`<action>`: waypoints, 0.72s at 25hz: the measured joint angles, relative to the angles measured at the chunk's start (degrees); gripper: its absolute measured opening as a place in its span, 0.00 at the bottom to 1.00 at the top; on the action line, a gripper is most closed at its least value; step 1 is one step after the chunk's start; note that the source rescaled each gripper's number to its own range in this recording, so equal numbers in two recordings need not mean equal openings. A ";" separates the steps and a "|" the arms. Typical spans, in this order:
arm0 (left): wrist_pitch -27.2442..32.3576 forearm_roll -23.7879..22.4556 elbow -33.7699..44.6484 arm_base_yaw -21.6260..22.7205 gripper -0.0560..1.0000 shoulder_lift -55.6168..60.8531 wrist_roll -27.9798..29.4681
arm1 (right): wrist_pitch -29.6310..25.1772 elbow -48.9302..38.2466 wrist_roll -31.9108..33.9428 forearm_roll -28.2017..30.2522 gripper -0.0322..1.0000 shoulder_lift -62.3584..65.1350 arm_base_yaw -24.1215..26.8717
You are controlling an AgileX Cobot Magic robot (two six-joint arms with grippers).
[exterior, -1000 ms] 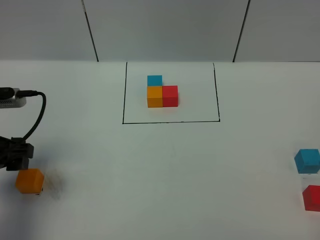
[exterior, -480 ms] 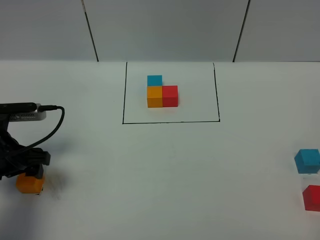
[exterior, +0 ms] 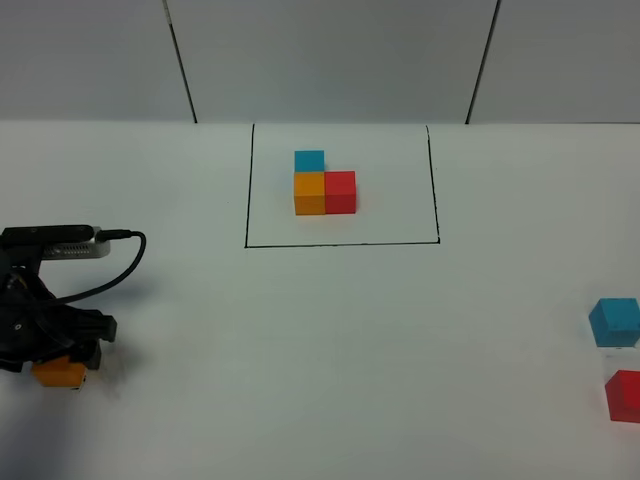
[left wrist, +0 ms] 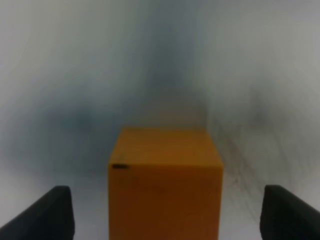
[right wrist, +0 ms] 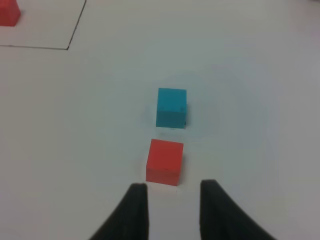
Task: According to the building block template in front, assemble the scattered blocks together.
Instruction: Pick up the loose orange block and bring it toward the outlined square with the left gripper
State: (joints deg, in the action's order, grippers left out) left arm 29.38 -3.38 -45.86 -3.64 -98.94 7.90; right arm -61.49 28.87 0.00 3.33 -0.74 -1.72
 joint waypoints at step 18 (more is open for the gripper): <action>-1.81 0.05 0.00 0.00 0.05 -0.54 0.00 | 0.00 0.00 -0.33 0.00 0.03 0.00 0.00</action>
State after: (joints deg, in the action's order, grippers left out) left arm 27.57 -3.33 -45.86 -3.64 -99.48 7.90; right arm -61.49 28.87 -0.33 3.33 -0.74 -1.72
